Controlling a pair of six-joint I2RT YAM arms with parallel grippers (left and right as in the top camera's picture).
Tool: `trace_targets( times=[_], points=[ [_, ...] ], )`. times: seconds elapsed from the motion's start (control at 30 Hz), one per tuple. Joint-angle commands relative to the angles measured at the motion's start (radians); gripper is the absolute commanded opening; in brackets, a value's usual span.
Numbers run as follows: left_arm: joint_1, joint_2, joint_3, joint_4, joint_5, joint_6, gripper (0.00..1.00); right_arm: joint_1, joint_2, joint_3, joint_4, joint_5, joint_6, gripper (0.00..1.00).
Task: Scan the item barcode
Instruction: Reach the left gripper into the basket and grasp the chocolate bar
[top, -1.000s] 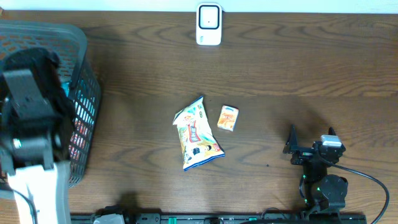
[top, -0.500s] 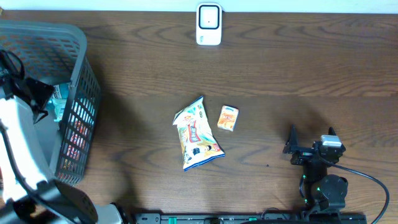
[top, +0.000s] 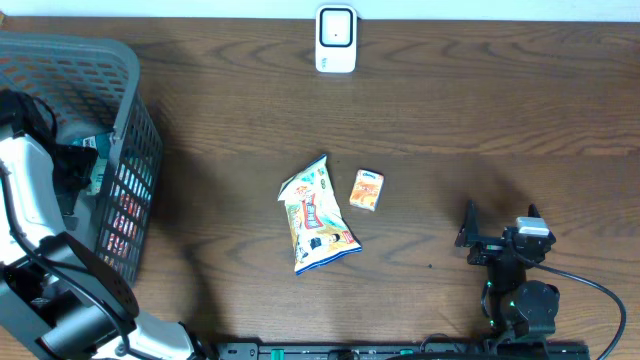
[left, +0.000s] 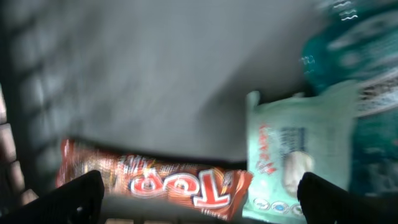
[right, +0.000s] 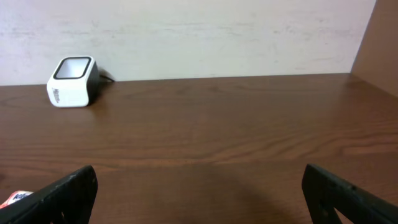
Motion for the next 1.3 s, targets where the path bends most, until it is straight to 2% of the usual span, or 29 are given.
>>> trace_targets(
  times=[0.0, 0.3, 0.57, 0.9, 0.93, 1.0, 1.1, 1.13, 1.23, 1.27],
  points=[
    [0.006, 0.025, -0.004, -0.046, 0.049, -0.232, 0.98, 0.004, -0.001, -0.002, -0.004, -0.002, -0.008, 0.99],
    [0.006, 0.038, -0.083, -0.101, 0.067, -0.409, 0.98, 0.004, -0.001, -0.002, -0.004, -0.002, -0.008, 0.99],
    [0.006, 0.038, -0.233, -0.051, 0.067, -0.819, 0.98, 0.004, -0.001, -0.002, -0.004, -0.002, -0.008, 0.99],
    [0.006, 0.038, -0.427, 0.221, 0.068, -0.832, 0.98, 0.004, -0.001, -0.002, -0.004, -0.002, -0.008, 0.99],
    [0.006, 0.038, -0.455, 0.248, 0.067, -0.832, 0.96, 0.004, -0.001, -0.002, -0.004, -0.002, -0.008, 0.99],
    [0.006, 0.038, -0.481, 0.277, 0.067, -0.832, 0.82, 0.004, -0.001, -0.002, -0.004, -0.002, -0.008, 0.99],
    [0.006, 0.038, -0.515, 0.306, 0.055, -0.828, 0.56, 0.004, -0.001, -0.002, -0.004, -0.002, -0.008, 0.99],
    [0.006, 0.038, -0.52, 0.308, 0.039, -0.818, 0.4, 0.004, -0.001, -0.002, -0.004, -0.002, -0.008, 0.99],
    [0.006, 0.036, -0.52, 0.322, -0.007, -0.748, 0.08, 0.004, -0.001, -0.002, -0.004, -0.002, -0.008, 0.99],
    [0.01, 0.034, -0.517, 0.333, -0.017, -0.708, 0.07, 0.004, -0.001, -0.002, -0.004, -0.002, -0.008, 0.99]
  ],
)
